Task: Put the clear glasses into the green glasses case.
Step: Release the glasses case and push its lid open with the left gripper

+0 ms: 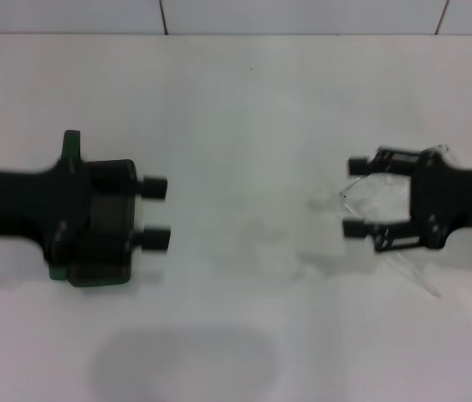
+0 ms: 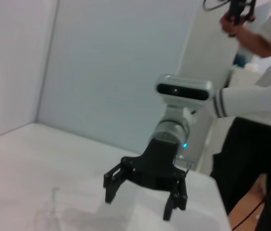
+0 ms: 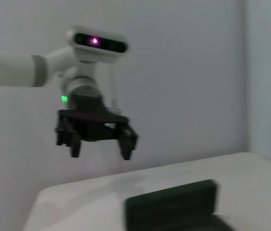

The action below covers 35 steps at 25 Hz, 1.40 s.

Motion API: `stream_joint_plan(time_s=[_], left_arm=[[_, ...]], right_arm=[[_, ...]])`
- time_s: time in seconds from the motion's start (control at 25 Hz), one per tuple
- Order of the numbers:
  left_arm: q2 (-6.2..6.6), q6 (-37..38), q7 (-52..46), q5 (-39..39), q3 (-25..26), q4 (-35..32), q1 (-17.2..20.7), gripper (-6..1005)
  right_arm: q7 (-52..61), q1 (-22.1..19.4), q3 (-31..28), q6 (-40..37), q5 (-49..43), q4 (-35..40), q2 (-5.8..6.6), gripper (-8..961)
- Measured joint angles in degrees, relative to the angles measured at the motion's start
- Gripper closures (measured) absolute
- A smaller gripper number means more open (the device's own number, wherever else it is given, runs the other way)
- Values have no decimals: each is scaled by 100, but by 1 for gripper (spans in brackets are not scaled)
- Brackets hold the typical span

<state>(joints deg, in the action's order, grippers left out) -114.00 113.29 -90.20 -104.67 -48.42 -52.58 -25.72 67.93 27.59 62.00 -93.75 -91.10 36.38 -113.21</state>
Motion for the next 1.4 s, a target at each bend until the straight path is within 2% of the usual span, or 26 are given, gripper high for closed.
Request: stream_joint_plan(time_s=[0.24, 0.32, 0.4, 0.52, 0.72, 0.88, 1.04, 1.2, 1.4], left_arm=[[-143, -677, -1884, -566, -9, -1345, -224, 303], [-176, -914, -2565, -943, -18, -1628, -349, 304], [-189, -1090, -3473, -1661, -35, -1895, -597, 305], [-193, -1108, -4224, -2374, -47, -2009, -875, 306], [-162, -1107, -5046, -3001, -68, -2102, -1193, 308], [-150, -1114, -5545, -3530, -166, -2589, -1287, 317], [-181, -1092, -6164, -4206, -579, -3021, -1304, 327], [-205, -1062, -6657, -4681, -1124, -3044, -1301, 336], [-328, -1070, -6814, -4949, -1220, -2978, -1312, 348]], right_arm=[[-6, -211, -383, 316, -1, 360, 49, 77], [-4, -276, -445, 384, -1, 509, 47, 78], [-4, -289, -476, 394, -2, 576, 50, 78], [-7, -269, -482, 402, -2, 590, 69, 78], [-11, -247, -486, 430, -14, 667, 105, 78], [-14, -241, -488, 451, -18, 699, 153, 78], [-16, -238, -488, 531, -21, 744, 161, 78], [-23, -223, -488, 598, -26, 748, 168, 79], [-77, -194, -487, 615, -63, 747, 168, 79]])
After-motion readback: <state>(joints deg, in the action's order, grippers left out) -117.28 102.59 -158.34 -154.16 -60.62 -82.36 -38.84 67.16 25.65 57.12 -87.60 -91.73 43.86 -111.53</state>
